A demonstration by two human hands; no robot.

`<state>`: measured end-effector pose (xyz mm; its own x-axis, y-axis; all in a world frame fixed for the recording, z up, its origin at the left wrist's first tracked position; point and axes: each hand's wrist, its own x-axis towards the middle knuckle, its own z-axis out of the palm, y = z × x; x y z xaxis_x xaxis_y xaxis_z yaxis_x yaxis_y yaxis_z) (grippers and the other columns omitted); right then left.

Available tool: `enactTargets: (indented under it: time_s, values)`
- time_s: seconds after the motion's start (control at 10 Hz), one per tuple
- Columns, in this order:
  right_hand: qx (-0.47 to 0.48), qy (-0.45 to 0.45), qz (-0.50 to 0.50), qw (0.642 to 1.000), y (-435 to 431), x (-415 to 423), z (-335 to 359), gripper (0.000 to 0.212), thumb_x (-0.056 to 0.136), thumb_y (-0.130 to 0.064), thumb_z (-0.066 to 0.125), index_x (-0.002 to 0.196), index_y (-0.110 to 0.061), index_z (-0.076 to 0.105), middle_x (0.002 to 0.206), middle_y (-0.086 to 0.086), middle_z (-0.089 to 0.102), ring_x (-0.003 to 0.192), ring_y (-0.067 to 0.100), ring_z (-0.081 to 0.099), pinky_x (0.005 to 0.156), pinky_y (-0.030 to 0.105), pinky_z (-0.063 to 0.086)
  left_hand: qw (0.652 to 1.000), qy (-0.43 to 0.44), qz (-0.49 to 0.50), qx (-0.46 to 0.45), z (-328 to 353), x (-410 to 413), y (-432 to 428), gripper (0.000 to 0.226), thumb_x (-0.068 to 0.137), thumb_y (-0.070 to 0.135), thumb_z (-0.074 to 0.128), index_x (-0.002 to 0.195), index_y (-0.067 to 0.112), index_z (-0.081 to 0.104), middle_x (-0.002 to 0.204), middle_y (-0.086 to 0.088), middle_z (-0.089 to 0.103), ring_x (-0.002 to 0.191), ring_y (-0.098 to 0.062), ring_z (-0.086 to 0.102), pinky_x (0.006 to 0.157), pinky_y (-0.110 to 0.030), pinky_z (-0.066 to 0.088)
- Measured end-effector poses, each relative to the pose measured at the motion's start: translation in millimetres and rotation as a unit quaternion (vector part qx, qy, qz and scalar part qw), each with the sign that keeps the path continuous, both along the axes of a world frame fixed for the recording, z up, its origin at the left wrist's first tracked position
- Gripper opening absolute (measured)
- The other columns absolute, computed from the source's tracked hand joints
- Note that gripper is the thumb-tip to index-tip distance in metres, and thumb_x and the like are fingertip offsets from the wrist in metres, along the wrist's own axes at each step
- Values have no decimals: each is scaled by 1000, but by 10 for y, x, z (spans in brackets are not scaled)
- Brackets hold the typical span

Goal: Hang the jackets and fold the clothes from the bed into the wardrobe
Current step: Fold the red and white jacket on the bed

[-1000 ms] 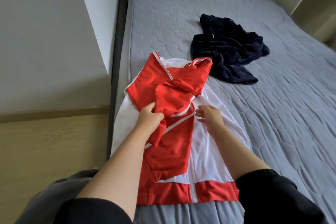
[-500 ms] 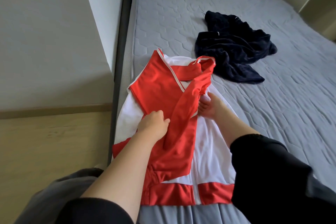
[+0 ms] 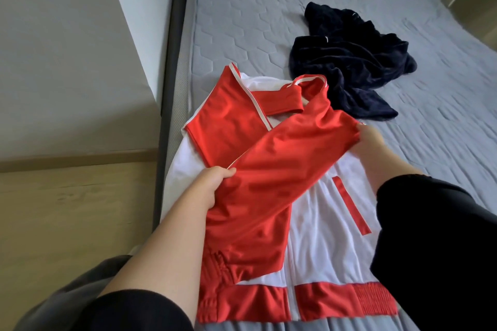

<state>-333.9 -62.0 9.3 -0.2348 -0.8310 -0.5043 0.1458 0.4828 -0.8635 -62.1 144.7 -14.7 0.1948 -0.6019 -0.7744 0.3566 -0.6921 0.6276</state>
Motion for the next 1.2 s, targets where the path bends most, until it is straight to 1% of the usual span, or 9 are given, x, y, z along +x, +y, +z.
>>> enactTargets:
  time_s: [0.1,0.2,0.4,0.5,0.7,0.8,0.9,1.0,1.2]
  values:
    - [-4,-19,9,1000,-7,-62,-71,17,100,-16,39,87,-17,49,73,-3,63,61,9,60,48,19,51,999,26,11,31,3,71,-32,10,86,14,61,90,6,64,79,-14,66,71,-27,63,79,-37,53]
    - [58,-26,35,997,39,71,-82,22,99,-25,41,83,-17,55,49,-4,64,51,11,61,49,21,52,997,-62,-5,33,-24,93,-52,29,80,11,67,107,3,65,103,-19,68,96,-34,65,93,-45,50]
    - [-3,56,24,998,-105,59,-147,30,100,-15,39,124,-7,54,141,15,49,72,13,53,87,31,46,972,-227,-47,-45,-65,120,-9,14,79,15,73,92,12,67,95,-8,69,90,-25,62,82,-31,48]
    - [25,11,42,999,-24,163,-161,38,97,-22,52,132,-8,49,141,12,49,105,18,58,97,39,47,963,-226,-138,-50,-28,112,1,12,79,22,74,83,12,70,92,-10,72,89,-26,67,87,-37,51]
    - [183,36,122,975,235,142,-125,45,94,-19,57,136,-15,42,106,10,54,96,28,57,86,49,43,948,-268,-161,-54,-35,96,20,24,81,26,72,87,3,69,80,-10,67,76,-23,61,72,-30,46]
    - [115,25,0,993,220,16,-152,45,98,-26,52,141,-18,39,136,7,48,115,27,51,87,56,41,934,-282,-216,-31,17,107,30,30,82,35,70,73,7,64,70,-8,60,65,-21,55,60,-25,41]
    - [118,8,-2,993,407,38,-136,45,93,-38,52,136,-27,44,135,4,53,115,25,54,82,41,48,906,-316,-281,-1,83,143,53,38,81,45,69,77,8,67,77,-10,64,82,-26,63,70,-30,47]
    - [113,-60,12,992,707,186,-220,53,86,-46,59,133,-24,50,128,2,59,109,22,59,78,35,49,893,-317,-318,12,103,190,116,62,78,47,72,114,-3,62,113,-16,64,108,-30,61,90,-35,48]
    - [121,-98,67,985,1239,399,-314,25,90,-19,60,114,-17,54,86,6,67,76,19,62,65,39,56,922,-252,-293,-26,229,173,272,43,81,36,72,110,5,67,112,-9,67,103,-27,63,97,-38,48]
